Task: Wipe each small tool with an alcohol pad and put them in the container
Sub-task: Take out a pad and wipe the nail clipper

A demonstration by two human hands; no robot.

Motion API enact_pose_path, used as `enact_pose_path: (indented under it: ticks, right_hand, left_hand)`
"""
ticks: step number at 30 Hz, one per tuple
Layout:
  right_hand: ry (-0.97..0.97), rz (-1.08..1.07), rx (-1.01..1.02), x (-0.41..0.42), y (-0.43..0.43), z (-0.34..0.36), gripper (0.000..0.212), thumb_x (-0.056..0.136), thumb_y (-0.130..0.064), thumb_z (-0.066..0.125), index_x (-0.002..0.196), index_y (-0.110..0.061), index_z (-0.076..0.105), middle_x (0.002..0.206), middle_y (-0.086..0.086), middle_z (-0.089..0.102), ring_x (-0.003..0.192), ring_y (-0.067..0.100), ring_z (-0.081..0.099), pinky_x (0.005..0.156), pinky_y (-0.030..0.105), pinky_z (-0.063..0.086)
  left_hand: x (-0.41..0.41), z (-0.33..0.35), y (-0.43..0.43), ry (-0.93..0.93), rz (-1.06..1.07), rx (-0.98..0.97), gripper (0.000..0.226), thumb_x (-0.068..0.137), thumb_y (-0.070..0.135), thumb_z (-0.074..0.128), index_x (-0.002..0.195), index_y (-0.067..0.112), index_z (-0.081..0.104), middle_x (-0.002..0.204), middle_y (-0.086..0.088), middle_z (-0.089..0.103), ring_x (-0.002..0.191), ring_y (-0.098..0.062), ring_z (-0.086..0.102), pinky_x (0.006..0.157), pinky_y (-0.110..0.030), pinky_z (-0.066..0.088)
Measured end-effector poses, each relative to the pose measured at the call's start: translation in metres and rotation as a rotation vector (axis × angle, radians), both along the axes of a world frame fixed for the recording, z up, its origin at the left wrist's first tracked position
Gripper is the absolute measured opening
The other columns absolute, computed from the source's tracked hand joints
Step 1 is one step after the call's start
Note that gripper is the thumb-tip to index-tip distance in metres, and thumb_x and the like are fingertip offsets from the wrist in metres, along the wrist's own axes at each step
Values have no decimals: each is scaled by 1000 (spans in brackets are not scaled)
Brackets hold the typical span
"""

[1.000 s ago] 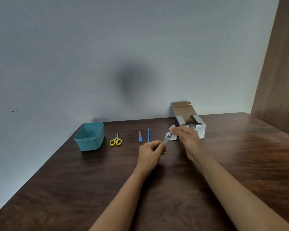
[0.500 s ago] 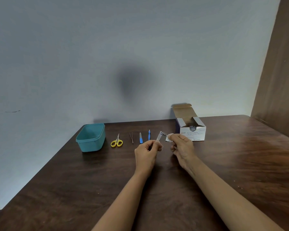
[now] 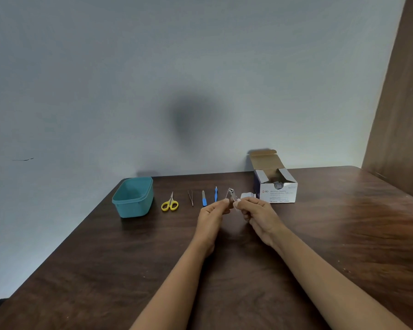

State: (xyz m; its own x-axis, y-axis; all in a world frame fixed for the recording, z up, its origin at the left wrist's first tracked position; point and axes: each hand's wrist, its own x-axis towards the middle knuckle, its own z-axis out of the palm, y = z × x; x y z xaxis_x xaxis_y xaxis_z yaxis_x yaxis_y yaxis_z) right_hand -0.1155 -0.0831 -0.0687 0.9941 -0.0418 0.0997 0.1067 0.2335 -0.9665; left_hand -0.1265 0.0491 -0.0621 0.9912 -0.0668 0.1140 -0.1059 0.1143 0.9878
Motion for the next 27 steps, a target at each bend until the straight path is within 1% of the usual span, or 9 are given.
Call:
enact_pose_path:
  ticks: [3,6,8,10,12,15,17,20,27]
  right_hand:
    - [0,34,12,0,-1,1,28,82,1,64,59,-14,69,56,1,44,56,9,35,54,20,31]
    - [-4,60,-18,-2,-1,2,27,82,1,64,59,-13,69,59,3,44,57,8,36,55,19,32]
    - [9,90,-19,-3,-4,3,23,83,-1,64,63,-12,69,62,4,47,58,8,39,55,18,35]
    - [48,143,12,-3,-7,4,20,83,-2,64,66,-10,69,66,5,50,60,8,41,55,17,37]
    - [83,213,39,-5,-10,5,21,83,-2,64,66,-10,71,67,4,53,60,7,43,56,16,38]
    - [88,290,-1,-7,-12,7,19,85,-2,62,69,-7,70,67,3,56,59,7,44,57,17,38]
    - [92,305,-23,-8,-13,9,20,86,-2,62,68,-8,70,68,3,58,61,7,44,59,19,38]
    - [89,316,-46,-9,-13,10,23,85,-1,63,66,-11,74,71,3,61,65,8,47,61,18,39]
    - [15,322,-73,-12,-11,7,14,82,-1,65,74,-6,75,70,4,66,65,6,53,63,22,36]
  left_hand:
    - [1,2,4,43,-29,-46,19,94,26,55,95,20,73,95,6,72,94,-7,61,78,-22,41]
    - [3,1,8,53,-50,-73,16,92,23,58,92,19,73,89,7,71,90,-7,59,79,-25,40]
    - [4,0,10,55,-78,-71,16,92,24,59,96,17,73,90,7,72,89,-6,59,78,-25,39]
    - [5,-2,13,38,-135,-63,17,91,22,60,100,14,72,88,10,72,85,-2,58,77,-23,39]
    - [5,-2,14,14,-191,-64,18,90,16,61,103,8,70,89,7,72,78,2,60,73,-17,42]
    - [5,-1,15,3,-248,-89,22,89,8,61,108,2,68,97,0,73,86,0,67,70,-9,47]
    - [5,0,16,1,-273,-111,19,88,4,60,105,3,68,94,1,74,88,-4,68,73,-11,49]
    - [5,1,18,8,-293,-143,16,87,0,59,101,1,68,88,0,74,85,-6,68,74,-13,51]
    - [7,0,20,36,-280,-179,11,83,2,63,93,2,68,89,-3,74,85,-7,70,72,-14,52]
